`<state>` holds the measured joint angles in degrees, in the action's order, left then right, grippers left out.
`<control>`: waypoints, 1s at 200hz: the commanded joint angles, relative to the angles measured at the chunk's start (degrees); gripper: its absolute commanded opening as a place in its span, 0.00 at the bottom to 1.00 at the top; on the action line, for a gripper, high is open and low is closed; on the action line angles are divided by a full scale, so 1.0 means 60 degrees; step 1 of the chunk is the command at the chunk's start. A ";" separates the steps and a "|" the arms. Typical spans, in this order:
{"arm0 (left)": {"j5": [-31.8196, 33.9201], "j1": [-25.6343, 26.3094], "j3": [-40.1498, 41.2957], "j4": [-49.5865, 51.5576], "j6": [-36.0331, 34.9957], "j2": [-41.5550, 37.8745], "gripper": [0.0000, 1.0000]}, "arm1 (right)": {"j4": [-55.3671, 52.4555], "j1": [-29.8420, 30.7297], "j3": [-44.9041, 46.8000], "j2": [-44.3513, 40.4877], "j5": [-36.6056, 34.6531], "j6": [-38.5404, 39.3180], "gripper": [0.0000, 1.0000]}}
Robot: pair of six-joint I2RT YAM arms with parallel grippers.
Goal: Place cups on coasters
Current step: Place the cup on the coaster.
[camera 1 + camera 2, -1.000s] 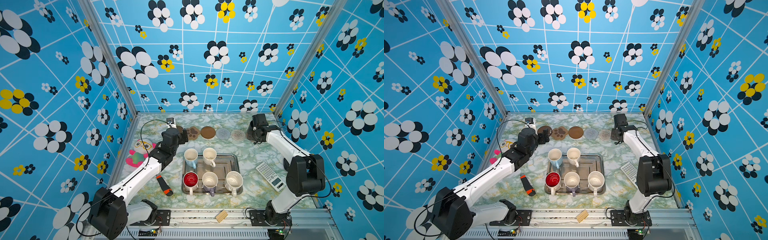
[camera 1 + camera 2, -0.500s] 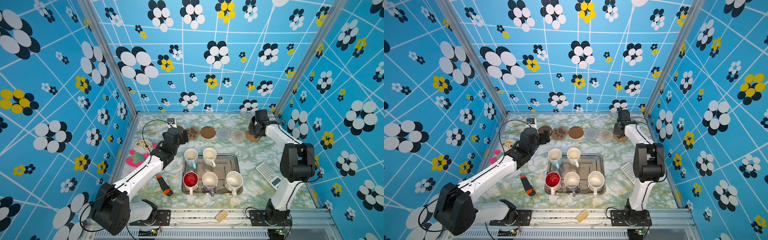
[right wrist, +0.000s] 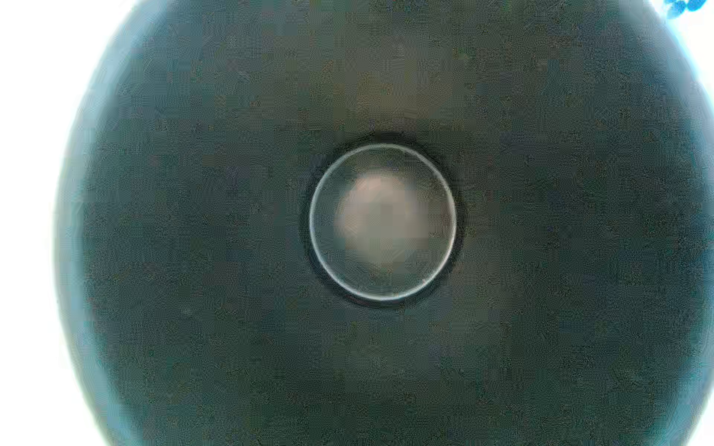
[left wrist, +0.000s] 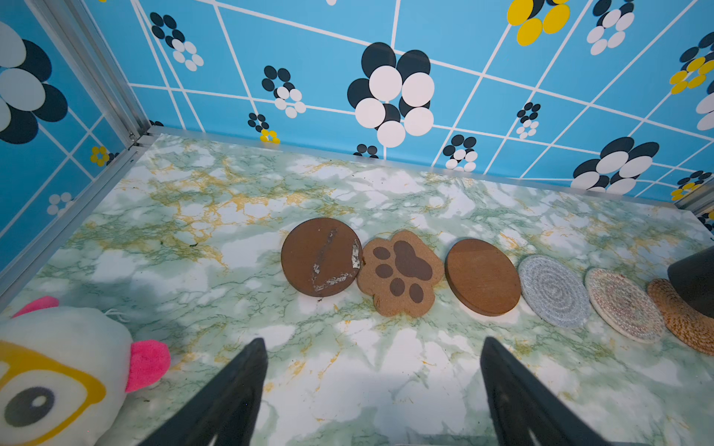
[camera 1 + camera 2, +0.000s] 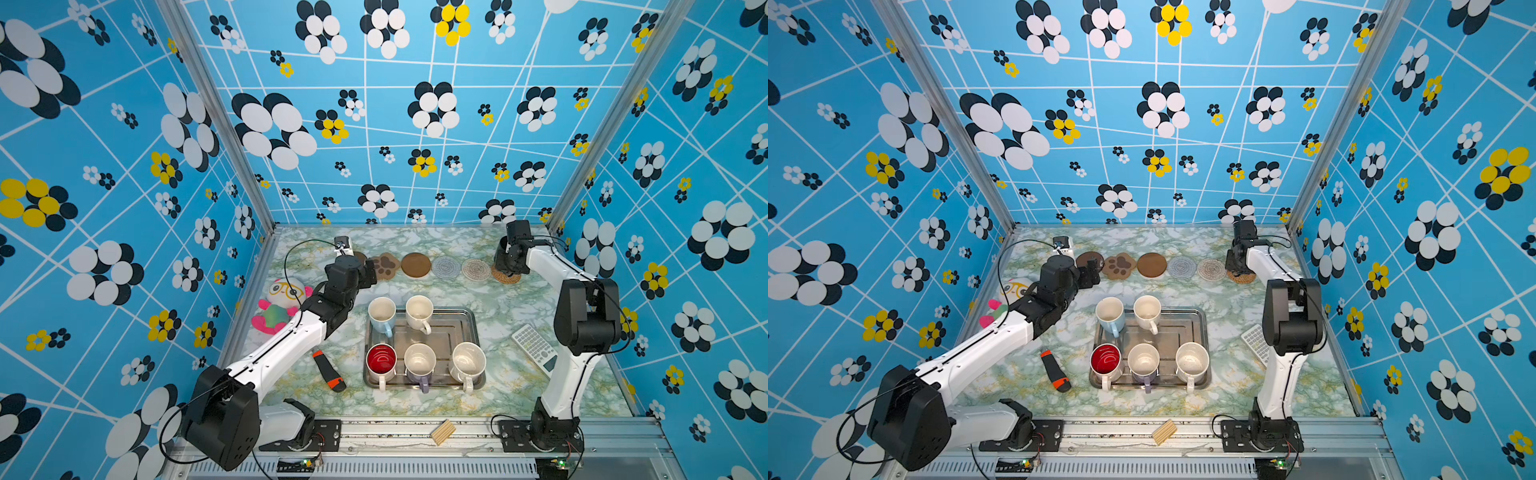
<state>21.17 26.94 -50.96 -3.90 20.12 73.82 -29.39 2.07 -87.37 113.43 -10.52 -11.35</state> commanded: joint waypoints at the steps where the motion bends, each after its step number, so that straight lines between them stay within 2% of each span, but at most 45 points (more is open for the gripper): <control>1: -0.0044 -0.0081 -0.0124 -0.0111 0.0067 -0.0081 0.87 | 0.0394 -0.0070 0.0082 -0.0394 -0.0056 -0.0123 0.00; 200: -0.0101 -0.0066 -0.0032 -0.0111 0.0127 -0.0263 0.87 | 0.0554 -0.0198 0.0530 -0.0059 0.0023 -0.0319 0.00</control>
<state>20.93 26.94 -50.96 -3.90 20.34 73.43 -29.34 1.08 -83.88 113.45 -10.09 -12.43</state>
